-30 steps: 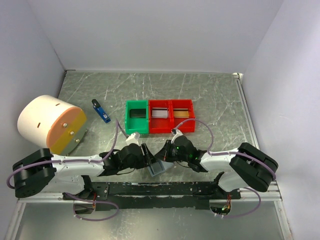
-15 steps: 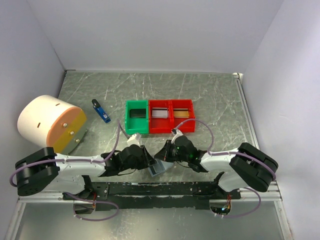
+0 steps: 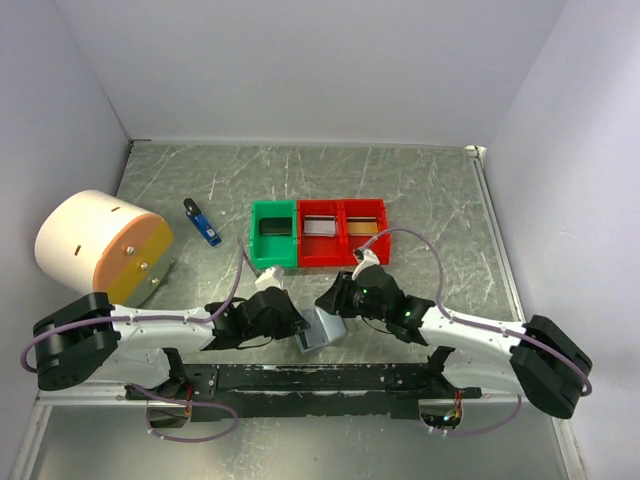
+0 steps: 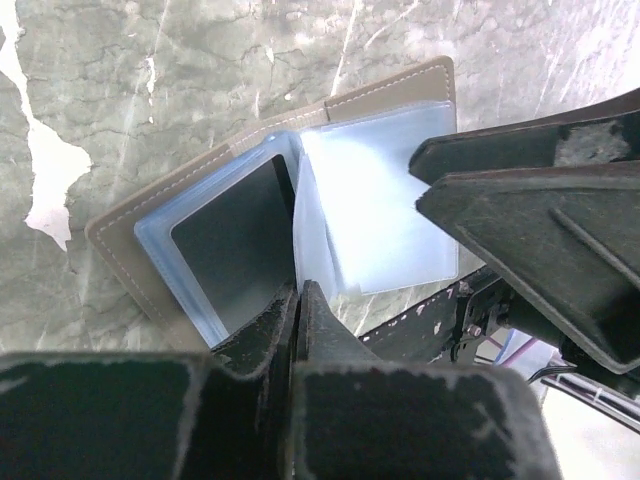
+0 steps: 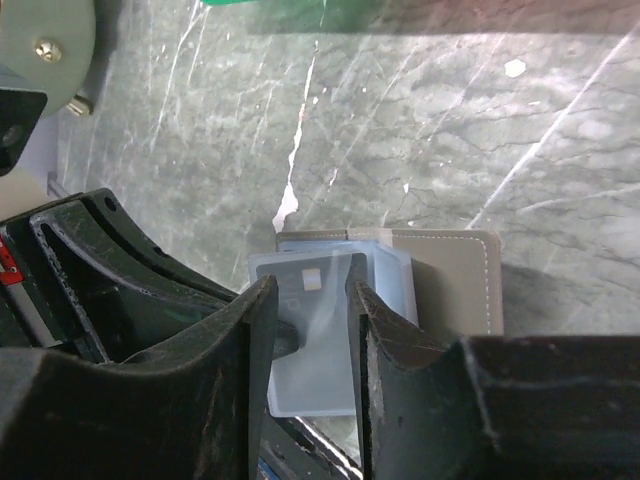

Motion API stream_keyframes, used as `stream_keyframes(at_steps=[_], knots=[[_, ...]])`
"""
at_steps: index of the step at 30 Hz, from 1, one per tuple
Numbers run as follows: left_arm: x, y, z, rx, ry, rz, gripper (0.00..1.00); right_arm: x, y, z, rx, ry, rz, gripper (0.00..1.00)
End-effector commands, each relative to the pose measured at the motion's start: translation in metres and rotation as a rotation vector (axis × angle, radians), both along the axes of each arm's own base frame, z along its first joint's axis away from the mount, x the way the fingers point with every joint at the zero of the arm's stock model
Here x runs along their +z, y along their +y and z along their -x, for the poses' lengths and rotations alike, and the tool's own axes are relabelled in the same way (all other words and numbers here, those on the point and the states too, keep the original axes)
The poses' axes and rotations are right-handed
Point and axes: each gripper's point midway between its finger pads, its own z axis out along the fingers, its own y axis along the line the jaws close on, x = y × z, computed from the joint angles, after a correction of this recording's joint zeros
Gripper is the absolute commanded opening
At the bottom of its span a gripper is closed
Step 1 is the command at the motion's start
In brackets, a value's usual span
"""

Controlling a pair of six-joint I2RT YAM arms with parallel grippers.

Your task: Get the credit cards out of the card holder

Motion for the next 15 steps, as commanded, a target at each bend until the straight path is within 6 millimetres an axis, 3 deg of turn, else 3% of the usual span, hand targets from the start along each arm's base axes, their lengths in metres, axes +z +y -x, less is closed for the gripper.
stream_keyframes(at_steps=[1,8,15], knots=[[-0.004,0.008,-0.001,-0.014,-0.014,-0.112,0.07,-0.001,-0.025,-0.006,-0.07,-0.022,0.109,0.35],[0.005,0.036,0.002,-0.078,-0.034,-0.313,0.07,0.003,-0.041,-0.008,-0.119,-0.038,0.151,0.4],[0.013,0.067,0.014,-0.167,-0.009,-0.501,0.07,0.003,-0.035,-0.006,-0.1,-0.033,0.137,0.42]])
